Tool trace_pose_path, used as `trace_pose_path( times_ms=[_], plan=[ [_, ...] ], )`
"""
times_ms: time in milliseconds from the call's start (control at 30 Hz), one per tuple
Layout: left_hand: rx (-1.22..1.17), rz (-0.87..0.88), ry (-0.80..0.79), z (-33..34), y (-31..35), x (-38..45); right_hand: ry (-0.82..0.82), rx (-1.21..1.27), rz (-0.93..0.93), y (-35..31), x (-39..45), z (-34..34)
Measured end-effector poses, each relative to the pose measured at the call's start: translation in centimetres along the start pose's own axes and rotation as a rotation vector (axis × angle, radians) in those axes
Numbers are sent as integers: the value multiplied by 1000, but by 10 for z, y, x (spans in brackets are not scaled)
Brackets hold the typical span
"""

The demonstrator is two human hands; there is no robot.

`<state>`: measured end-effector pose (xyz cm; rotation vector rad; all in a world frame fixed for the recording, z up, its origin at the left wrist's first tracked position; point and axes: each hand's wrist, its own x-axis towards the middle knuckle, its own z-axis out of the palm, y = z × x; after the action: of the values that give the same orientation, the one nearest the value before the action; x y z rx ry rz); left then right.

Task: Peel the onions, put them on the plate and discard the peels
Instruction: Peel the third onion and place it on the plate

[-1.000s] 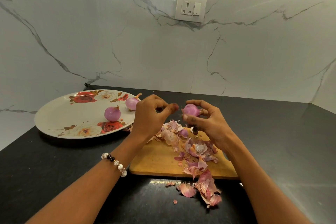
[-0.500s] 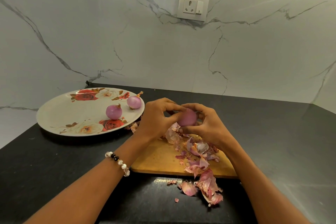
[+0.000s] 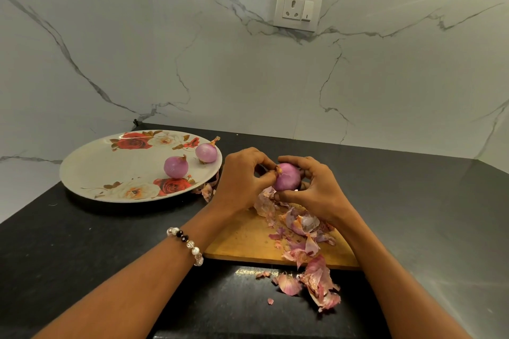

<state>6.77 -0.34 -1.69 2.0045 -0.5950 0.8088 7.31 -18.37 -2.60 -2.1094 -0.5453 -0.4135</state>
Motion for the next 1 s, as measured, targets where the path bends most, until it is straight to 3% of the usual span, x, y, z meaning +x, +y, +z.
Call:
trace_pose_path(
  times_ms=[333, 567, 767, 1000],
  plan=[
    [62, 29, 55, 6, 3, -1, 22, 27, 5, 1, 0, 3],
    [-24, 60, 10, 2, 1, 2, 56, 102, 47, 3, 2, -2],
    [-47, -21, 17, 0, 1, 0, 33, 5, 15, 2, 1, 1],
    [5, 15, 89, 4, 1, -1, 53, -13, -21, 0, -1, 4]
  ],
)
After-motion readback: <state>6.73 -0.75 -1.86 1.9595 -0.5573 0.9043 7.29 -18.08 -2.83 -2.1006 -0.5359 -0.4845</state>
